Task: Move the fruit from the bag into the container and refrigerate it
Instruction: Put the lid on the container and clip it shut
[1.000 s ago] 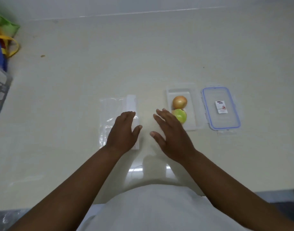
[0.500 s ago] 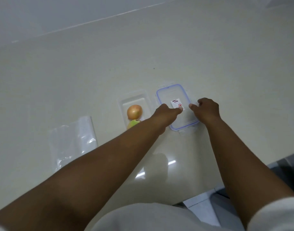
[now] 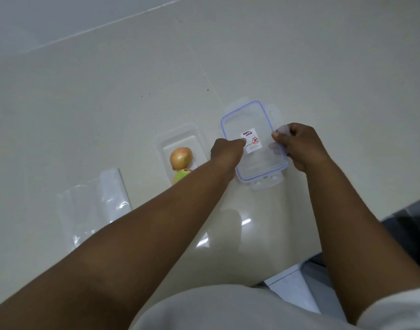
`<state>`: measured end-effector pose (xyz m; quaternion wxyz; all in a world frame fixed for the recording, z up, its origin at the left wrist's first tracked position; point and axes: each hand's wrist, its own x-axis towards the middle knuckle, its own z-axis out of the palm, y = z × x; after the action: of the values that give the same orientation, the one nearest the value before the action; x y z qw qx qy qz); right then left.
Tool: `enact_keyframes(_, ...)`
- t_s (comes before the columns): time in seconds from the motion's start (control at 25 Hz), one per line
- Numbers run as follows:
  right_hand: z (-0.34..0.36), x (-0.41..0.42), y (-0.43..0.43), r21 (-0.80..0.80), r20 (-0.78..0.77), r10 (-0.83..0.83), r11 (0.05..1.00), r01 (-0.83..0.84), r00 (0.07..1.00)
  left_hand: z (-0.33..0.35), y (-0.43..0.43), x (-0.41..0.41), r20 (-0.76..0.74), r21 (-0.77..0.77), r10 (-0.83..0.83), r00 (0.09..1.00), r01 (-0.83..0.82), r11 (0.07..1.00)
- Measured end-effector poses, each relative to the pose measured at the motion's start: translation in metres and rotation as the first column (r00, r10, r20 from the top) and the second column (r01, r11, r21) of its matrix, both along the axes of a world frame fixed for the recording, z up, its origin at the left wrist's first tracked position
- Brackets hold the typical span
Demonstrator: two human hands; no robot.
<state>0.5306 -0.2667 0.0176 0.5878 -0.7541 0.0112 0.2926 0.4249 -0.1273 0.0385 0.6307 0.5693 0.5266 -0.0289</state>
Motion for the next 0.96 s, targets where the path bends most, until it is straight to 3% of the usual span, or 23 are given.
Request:
enact_keyframes(0.08, 0.009, -0.004, -0.007, 0.09, 0.024, -0.037, 0.995, 0.035, 0.999, 0.008, 0.0, -0.005, 0.034, 0.027, -0.044, 0.998, 0.043, 0.999)
enact_keyframes(0.16, 0.02, -0.007, -0.014, 0.183, 0.001, -0.068, 0.981, 0.067, 0.998, 0.016, 0.002, -0.016, 0.077, 0.164, -0.101, 0.992, 0.087, 0.983)
enact_keyframes(0.24, 0.031, -0.011, -0.015, 0.227, -0.018, -0.062, 0.972, 0.064, 0.998, 0.027, 0.011, -0.032, 0.143, 0.289, -0.102, 0.985, 0.057, 0.956)
enact_keyframes(0.32, 0.038, -0.02, -0.004, 0.231, -0.037, -0.02, 0.972, 0.028, 0.999, 0.032, 0.026, -0.051, 0.195, 0.291, -0.041, 0.98, -0.018, 0.956)
enact_keyframes(0.44, 0.036, -0.04, 0.03, 0.13, -0.016, 0.078, 0.989, -0.075, 0.997, 0.027, 0.056, -0.085, 0.192, 0.195, 0.079, 0.978, -0.117, 0.974)
enact_keyframes(0.56, 0.023, -0.062, 0.065, -0.072, 0.077, 0.215, 0.975, -0.21, 0.974, 0.014, 0.082, -0.119, 0.138, 0.194, 0.153, 0.979, -0.178, 0.965)
enact_keyframes(0.72, 0.007, -0.082, 0.093, -0.253, 0.123, 0.298, 0.932, -0.26, 0.947, -0.004, 0.1, -0.142, 0.053, 0.239, 0.189, 0.98, -0.197, 0.951)
enact_keyframes(0.96, -0.003, -0.093, 0.101, -0.332, 0.168, 0.335, 0.905, -0.266, 0.927, -0.024, 0.104, -0.152, 0.033, 0.215, 0.193, 0.981, -0.195, 0.957)
